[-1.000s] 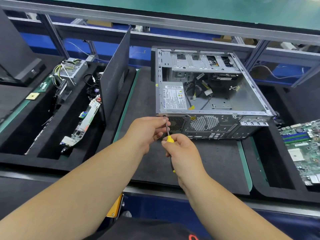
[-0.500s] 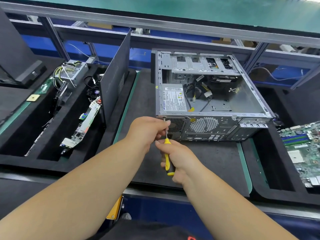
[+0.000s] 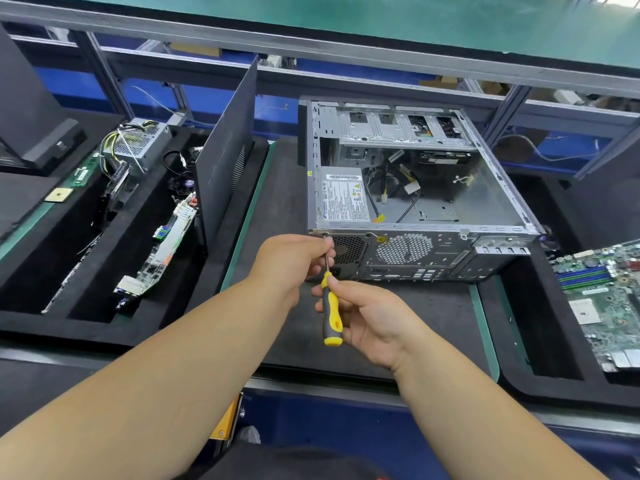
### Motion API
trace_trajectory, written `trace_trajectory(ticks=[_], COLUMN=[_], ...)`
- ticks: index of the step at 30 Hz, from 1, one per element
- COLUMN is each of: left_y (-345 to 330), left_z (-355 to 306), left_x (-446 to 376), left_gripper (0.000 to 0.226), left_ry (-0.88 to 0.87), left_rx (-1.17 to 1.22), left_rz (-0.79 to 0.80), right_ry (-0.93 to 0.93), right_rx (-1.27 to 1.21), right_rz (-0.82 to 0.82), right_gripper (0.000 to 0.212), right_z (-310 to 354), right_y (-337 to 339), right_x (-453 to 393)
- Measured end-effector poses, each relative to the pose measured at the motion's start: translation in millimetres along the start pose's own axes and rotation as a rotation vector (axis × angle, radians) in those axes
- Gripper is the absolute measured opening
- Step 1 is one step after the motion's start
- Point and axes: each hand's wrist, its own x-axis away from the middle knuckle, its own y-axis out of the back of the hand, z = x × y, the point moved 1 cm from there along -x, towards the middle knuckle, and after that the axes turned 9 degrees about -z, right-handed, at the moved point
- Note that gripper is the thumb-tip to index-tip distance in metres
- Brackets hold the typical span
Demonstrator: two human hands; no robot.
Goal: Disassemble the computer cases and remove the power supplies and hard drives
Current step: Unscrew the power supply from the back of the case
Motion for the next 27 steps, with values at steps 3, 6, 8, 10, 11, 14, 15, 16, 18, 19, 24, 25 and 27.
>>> trace_trajectory(ticks=[3, 6, 8, 10, 11, 14, 15, 16, 18, 19, 24, 25, 27], left_y=[-1, 0, 2, 3, 4, 5, 6, 6, 7, 7, 8, 8, 9], left_z=[-2, -4, -4, -4, -3, -1, 0, 0, 1, 0, -1, 0, 1], left_x=[2, 6, 8, 8, 8, 8, 8, 8, 9, 9, 10, 9, 9], left_gripper=[0.014, 0.014, 0.016, 0.016, 0.014, 0.013, 0.014, 0.015, 0.016, 0.016, 0.013, 0.013, 0.013], left_ry=[0.022, 0.021, 0.014, 0.01, 0.011, 0.016, 0.003, -0.018, -0.06, -0.072, -0.083, -0.077, -0.067], left_rx=[0.0, 0.031, 0.039, 0.028, 0.022, -0.031, -0.064, -0.091, -0.097, -0.084, -0.045, -0.048, -0.057], left_rz=[0.007, 0.038, 0.055, 0.063, 0.071, 0.08, 0.076, 0.071, 0.068, 0.068, 0.074, 0.074, 0.074], right_ry=[0.005, 0.021, 0.036, 0.058, 0.073, 0.136, 0.16, 0.182, 0.206, 0.204, 0.082, 0.055, 0.037], right_rx=[0.017, 0.044, 0.066, 0.111, 0.14, 0.195, 0.21, 0.232, 0.282, 0.3, 0.225, 0.209, 0.183], right_rz=[-0.051, -0.104, -0.128, -0.156, -0.17, -0.231, -0.258, -0.28, -0.294, -0.285, -0.091, -0.043, 0.042], right_gripper=[0.024, 0.019, 0.02, 0.025, 0.028, 0.038, 0.04, 0.042, 0.04, 0.037, 0.023, 0.024, 0.03], right_z=[1, -1, -2, -2, -2, -4, -5, -5, -6, -6, -5, -4, -4], right_y=[-2, -4, -5, -6, -6, -8, -9, -9, -10, -11, -8, -6, -1], right_x=[-2, -5, -7, -8, -8, -9, -10, -11, -11, -11, -6, -5, -2])
